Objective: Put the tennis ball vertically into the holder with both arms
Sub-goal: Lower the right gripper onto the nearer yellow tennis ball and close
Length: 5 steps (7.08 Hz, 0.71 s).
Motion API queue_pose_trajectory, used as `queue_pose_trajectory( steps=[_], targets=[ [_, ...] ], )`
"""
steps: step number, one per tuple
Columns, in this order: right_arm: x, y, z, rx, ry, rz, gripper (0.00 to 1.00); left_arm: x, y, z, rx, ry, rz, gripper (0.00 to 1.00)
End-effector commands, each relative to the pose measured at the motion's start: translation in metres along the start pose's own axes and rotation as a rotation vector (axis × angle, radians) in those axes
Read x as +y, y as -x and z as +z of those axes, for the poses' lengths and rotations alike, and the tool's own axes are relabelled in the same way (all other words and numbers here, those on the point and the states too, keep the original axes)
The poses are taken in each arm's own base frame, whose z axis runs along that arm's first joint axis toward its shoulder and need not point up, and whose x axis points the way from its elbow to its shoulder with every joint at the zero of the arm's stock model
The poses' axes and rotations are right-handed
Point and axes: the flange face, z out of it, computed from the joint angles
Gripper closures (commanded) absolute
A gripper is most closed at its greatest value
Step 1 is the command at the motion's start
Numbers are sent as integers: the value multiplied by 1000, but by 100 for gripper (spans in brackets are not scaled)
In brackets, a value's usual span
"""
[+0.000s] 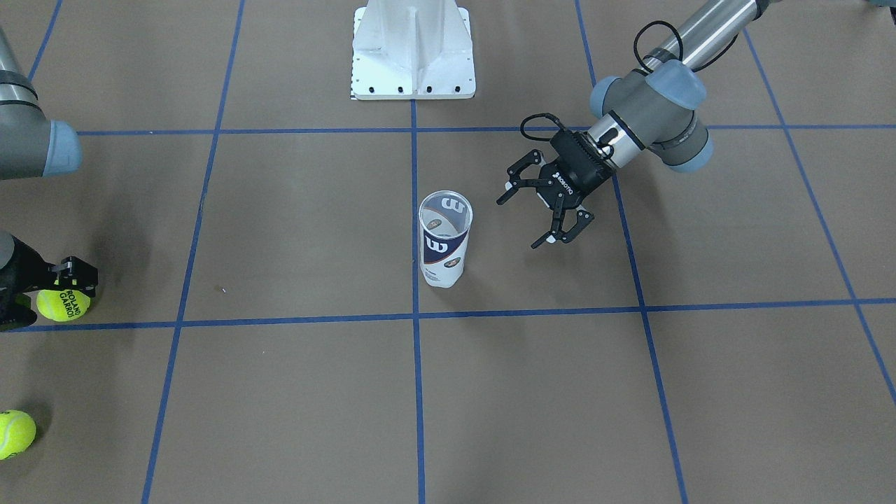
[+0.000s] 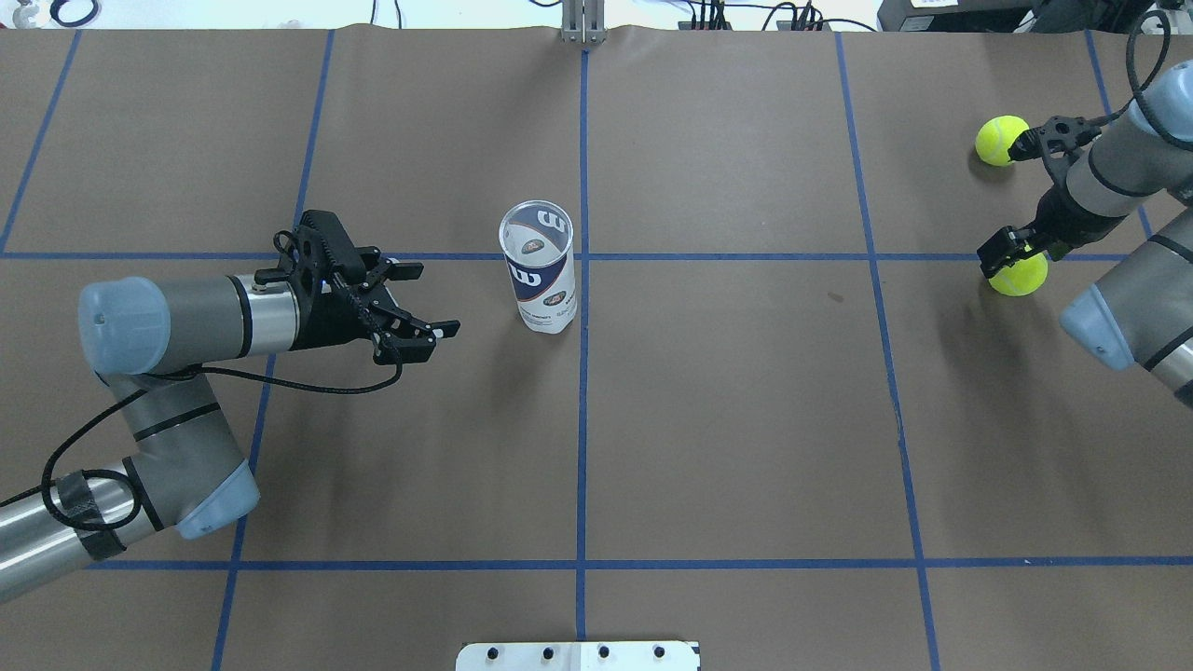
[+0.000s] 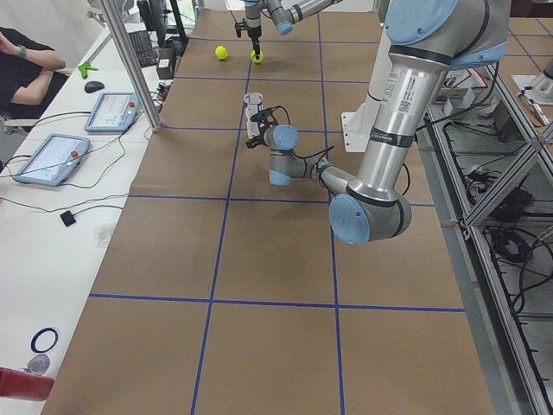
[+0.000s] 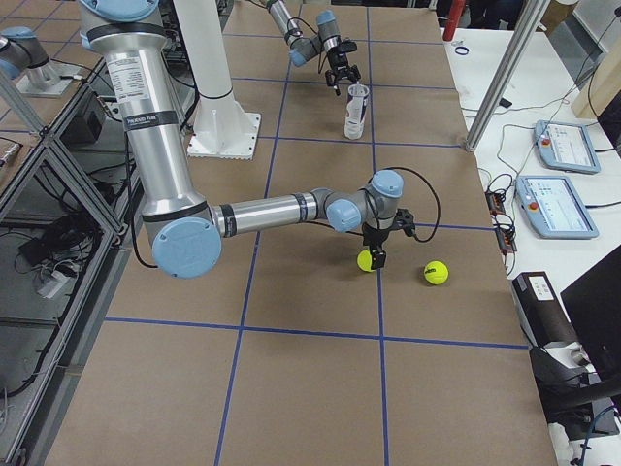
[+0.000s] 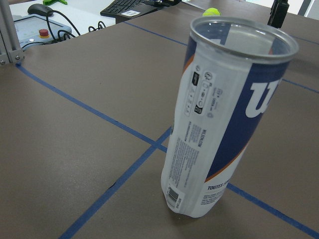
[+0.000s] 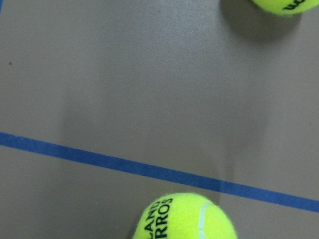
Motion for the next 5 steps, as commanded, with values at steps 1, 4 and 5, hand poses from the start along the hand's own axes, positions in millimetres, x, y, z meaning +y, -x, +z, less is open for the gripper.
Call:
queue_pose_trajectory(
  steps=[1,4,5],
  targets=[
    [1,-1,5,3,9,1,1,1,0,0,0,0,0,1],
    [-5,-4,13,7,22,4,1,0,0,-1,2,-4,1,1],
    [-5,-3,12,7,21,3,1,0,0,-1,3,-5,3,1]
  ],
)
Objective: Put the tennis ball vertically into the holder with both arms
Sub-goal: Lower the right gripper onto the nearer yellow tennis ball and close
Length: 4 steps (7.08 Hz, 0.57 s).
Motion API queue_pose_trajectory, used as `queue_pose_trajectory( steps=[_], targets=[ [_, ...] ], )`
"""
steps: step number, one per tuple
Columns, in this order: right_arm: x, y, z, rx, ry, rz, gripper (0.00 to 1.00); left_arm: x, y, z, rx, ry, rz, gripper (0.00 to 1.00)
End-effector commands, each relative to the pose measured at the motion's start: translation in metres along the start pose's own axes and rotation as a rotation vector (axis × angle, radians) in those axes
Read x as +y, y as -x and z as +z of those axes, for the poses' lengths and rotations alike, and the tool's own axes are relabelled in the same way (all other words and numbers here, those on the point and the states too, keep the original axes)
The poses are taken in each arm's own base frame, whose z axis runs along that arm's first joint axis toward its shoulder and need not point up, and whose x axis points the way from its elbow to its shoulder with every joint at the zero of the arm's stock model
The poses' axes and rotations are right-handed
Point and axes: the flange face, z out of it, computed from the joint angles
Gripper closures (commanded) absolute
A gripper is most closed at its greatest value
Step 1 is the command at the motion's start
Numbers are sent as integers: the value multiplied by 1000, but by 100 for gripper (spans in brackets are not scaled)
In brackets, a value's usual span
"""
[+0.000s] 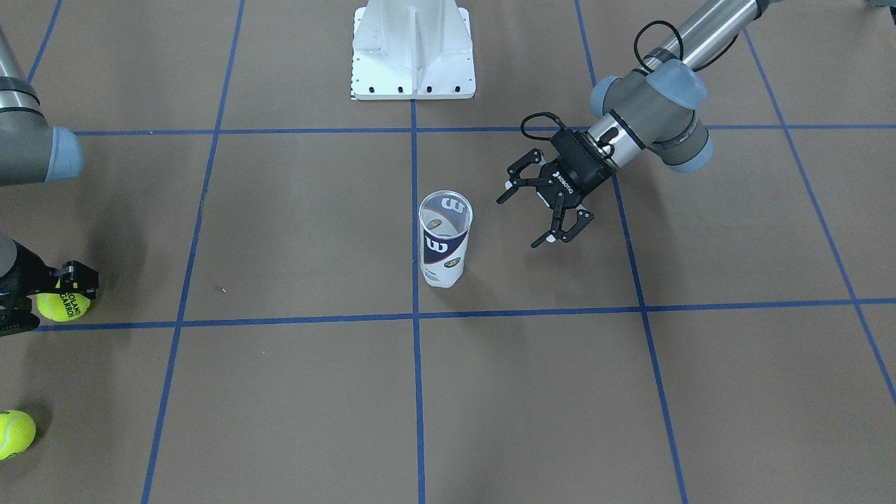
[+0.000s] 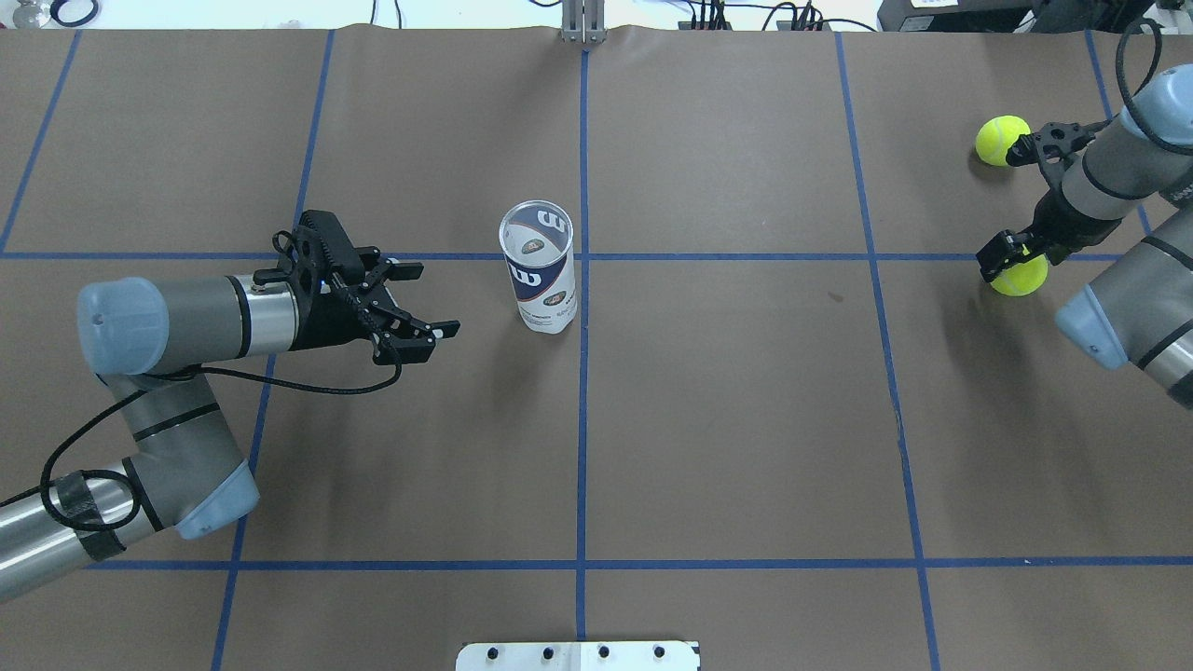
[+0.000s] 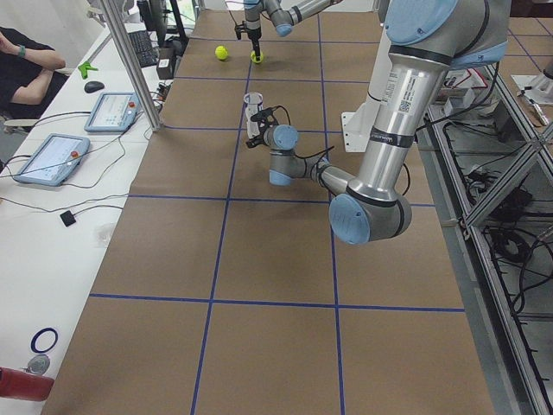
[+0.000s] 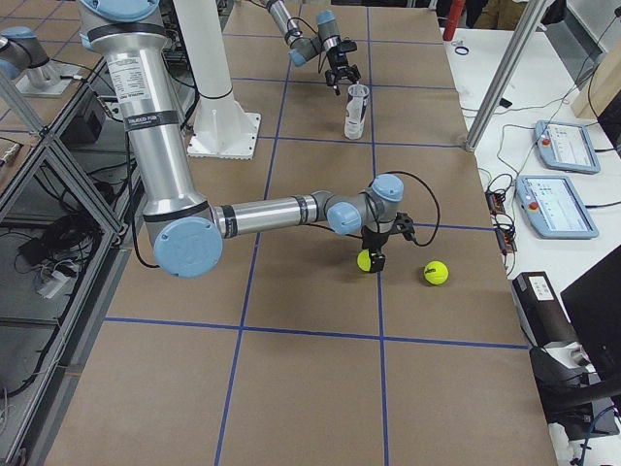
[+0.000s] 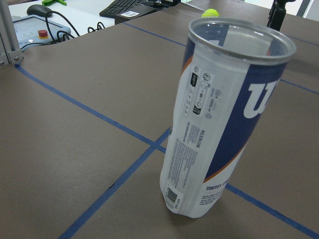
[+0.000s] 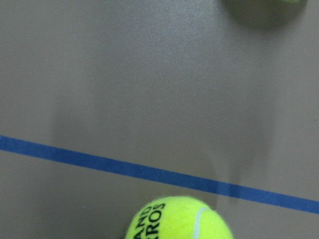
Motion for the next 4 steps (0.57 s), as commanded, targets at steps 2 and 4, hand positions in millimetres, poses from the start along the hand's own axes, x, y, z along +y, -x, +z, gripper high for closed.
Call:
queue_pose_trajectory(
  steps=[2,4],
  targets=[
    [-1,0,1,-1,1,6,31,2,1,-1,-1,2,3,1],
    [-6,7,-7,-9,-14,-10,98,2,2,-2,-3,2,4,1]
  ],
)
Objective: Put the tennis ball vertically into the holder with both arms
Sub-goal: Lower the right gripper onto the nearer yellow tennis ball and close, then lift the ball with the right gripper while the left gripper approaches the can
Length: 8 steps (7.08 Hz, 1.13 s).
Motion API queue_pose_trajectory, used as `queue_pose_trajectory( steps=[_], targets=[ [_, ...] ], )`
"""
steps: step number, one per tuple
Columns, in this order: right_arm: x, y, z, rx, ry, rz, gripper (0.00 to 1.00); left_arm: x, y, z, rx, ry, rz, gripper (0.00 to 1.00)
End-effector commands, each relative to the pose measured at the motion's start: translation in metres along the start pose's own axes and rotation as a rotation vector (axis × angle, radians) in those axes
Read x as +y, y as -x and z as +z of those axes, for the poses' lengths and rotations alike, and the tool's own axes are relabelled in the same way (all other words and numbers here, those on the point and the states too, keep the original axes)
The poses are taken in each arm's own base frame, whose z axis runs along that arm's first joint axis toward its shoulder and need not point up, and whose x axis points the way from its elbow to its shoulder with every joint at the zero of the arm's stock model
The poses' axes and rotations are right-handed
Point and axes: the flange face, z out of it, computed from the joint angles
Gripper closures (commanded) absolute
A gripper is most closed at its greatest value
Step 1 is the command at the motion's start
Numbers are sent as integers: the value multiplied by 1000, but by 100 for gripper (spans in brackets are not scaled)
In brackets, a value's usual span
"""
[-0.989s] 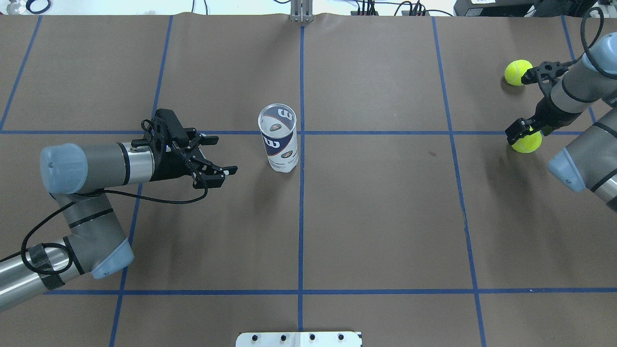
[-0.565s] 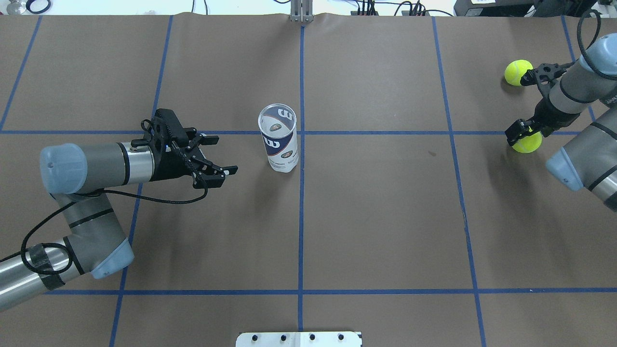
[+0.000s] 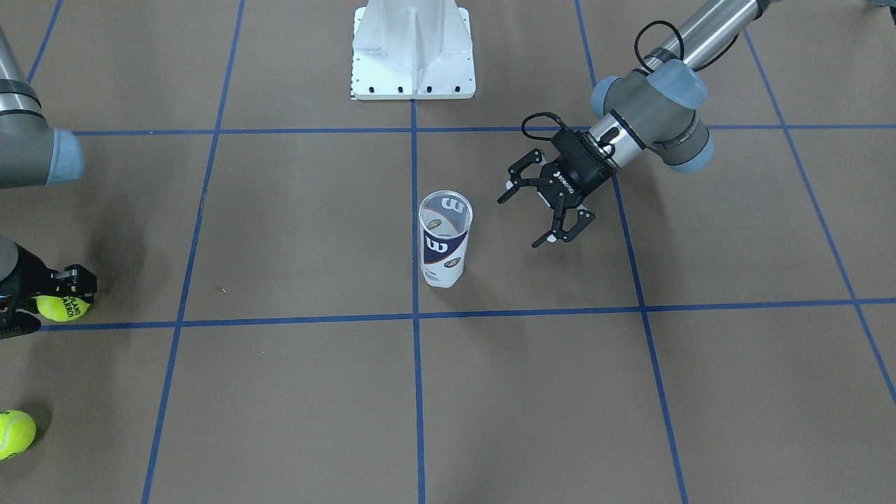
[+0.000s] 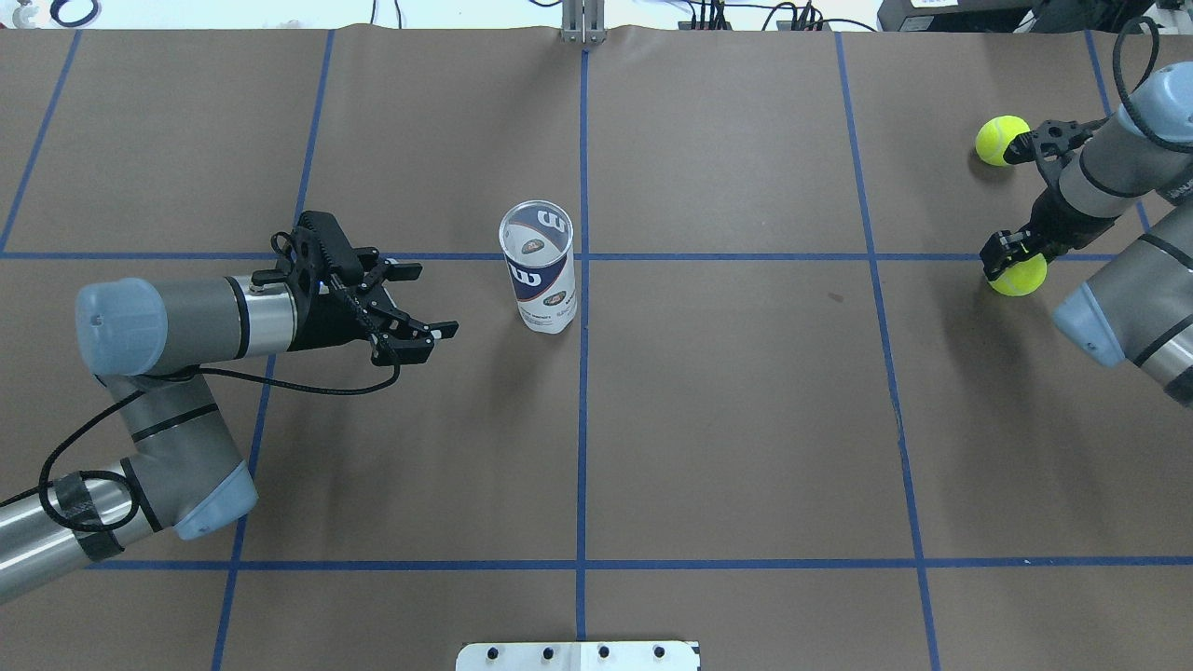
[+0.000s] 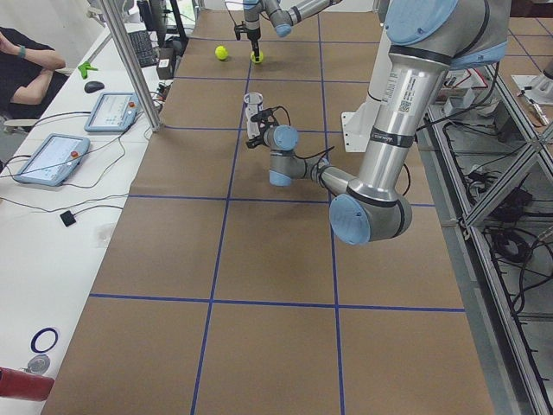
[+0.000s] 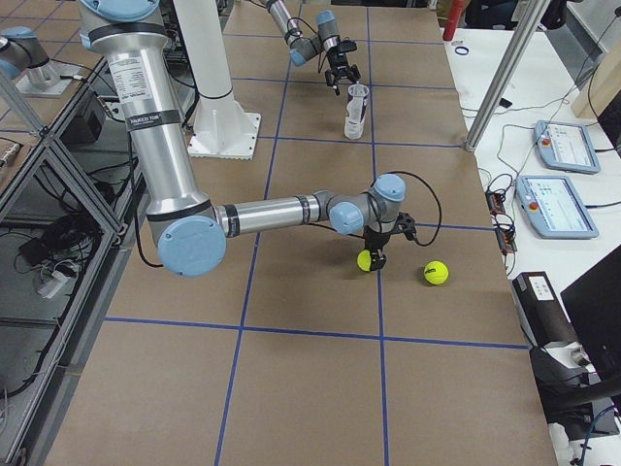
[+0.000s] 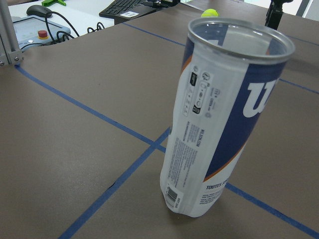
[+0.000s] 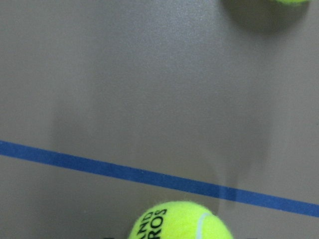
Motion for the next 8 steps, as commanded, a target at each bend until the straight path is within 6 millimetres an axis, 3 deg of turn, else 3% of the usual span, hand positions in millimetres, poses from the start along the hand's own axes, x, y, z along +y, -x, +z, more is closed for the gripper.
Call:
queue_pose_trajectory(
  steps=[1,4,6,8],
  targets=[
    [-14,17,-25,-24,-45,-26,100,-1,0,-1,0,-2,0,1],
    [-43,15,-93,-139,-115,-7,100,-1,-2,4,-1,6,0,1],
    [-44,37,-123,-174,-155,-34,100,-8,-17,33,23,10,1,1],
    [-43,43,-147,-189,-192,-12,100,-10,-28,44,28,0,4,1]
  ],
)
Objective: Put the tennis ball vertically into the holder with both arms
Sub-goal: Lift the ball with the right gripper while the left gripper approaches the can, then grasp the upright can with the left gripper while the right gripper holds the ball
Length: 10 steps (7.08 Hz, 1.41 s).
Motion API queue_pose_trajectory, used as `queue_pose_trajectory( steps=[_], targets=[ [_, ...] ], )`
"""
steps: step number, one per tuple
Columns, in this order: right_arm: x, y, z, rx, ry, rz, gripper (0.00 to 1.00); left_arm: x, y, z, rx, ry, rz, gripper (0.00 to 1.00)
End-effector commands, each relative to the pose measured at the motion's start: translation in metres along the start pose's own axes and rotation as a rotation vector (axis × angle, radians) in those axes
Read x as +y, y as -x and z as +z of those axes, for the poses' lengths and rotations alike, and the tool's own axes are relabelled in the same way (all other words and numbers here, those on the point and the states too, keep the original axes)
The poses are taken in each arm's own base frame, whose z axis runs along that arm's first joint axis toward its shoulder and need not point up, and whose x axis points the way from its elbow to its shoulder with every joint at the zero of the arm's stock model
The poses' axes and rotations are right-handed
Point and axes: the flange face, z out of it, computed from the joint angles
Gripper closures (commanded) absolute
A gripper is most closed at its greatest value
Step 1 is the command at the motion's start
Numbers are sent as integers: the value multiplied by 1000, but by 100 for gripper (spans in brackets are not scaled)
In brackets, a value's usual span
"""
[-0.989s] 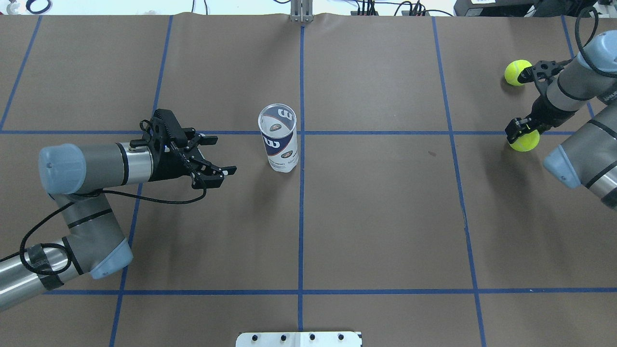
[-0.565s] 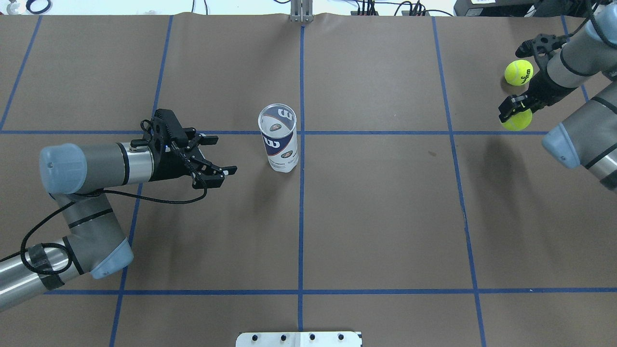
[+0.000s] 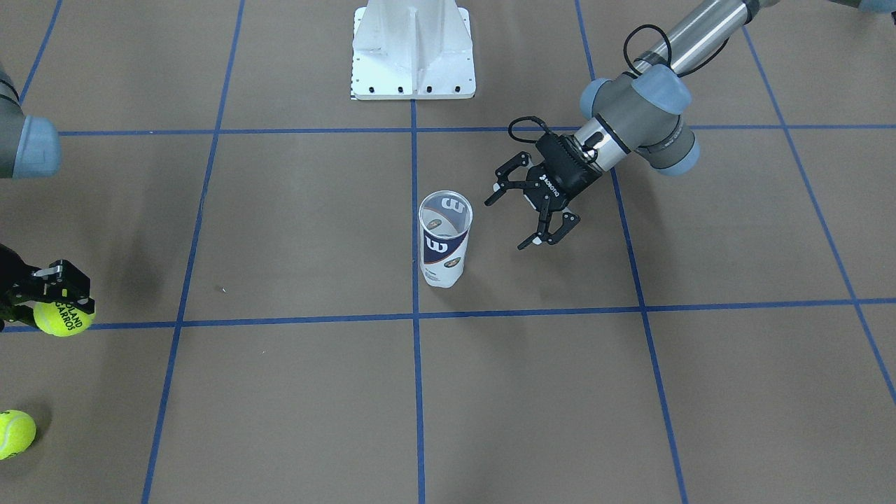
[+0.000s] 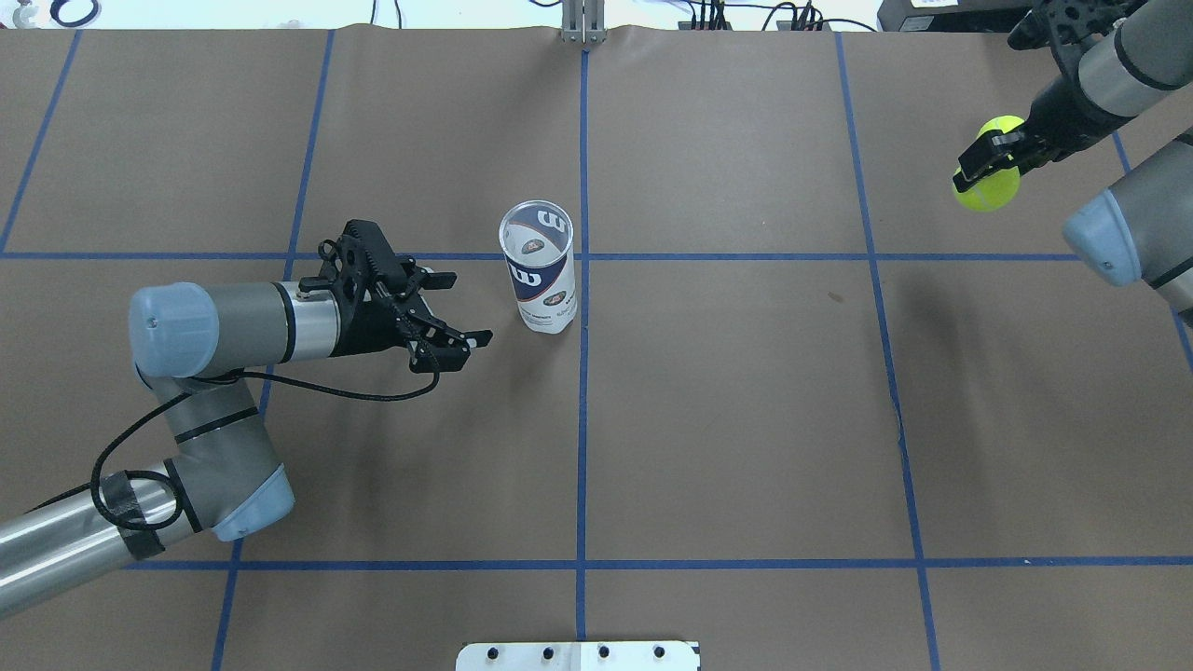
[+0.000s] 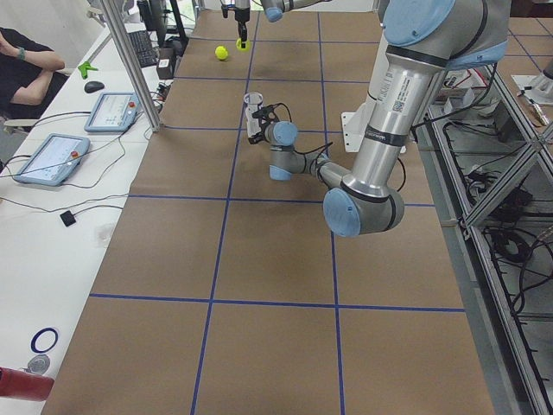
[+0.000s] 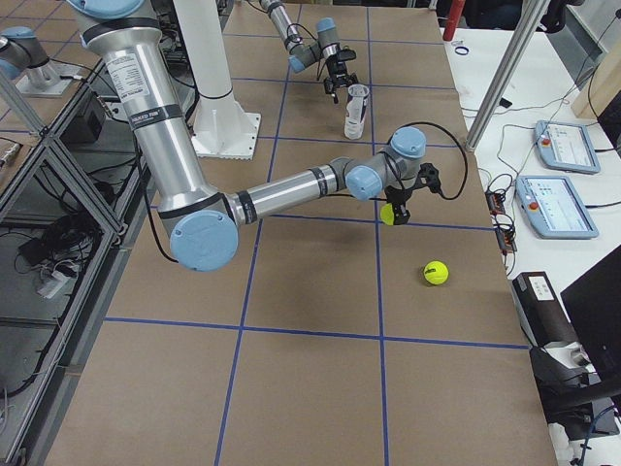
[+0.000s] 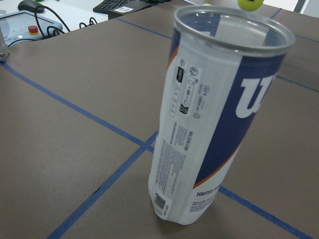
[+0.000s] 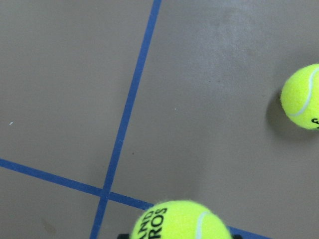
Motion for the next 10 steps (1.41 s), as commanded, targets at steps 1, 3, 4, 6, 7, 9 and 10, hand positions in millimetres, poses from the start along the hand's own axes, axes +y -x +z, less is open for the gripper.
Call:
queue_pose_trajectory(
  steps=[1,3,4,6,7,9,10],
  targets=[
    [-2,13,-23,-21,-36,1,100,-3,-6,9,-27,-22,21,1],
    [-4,29,-37,-37,-60,16,100,-1,-19,26,-55,-35,51,1],
    [-3,33,-39,-54,-56,14,100,2,-26,31,-58,-36,54,1],
    [-8,42,-42,-68,-61,22,100,0,-32,43,-52,-32,54,1],
    [-10,48,-45,-77,-63,18,100,-2,-37,53,-45,-32,52,1],
    [-11,59,-46,-88,-63,30,100,-3,-38,55,-46,-29,52,1],
    [-12,66,-47,-95,-64,33,100,-1,-37,56,-47,-26,51,1]
  ],
)
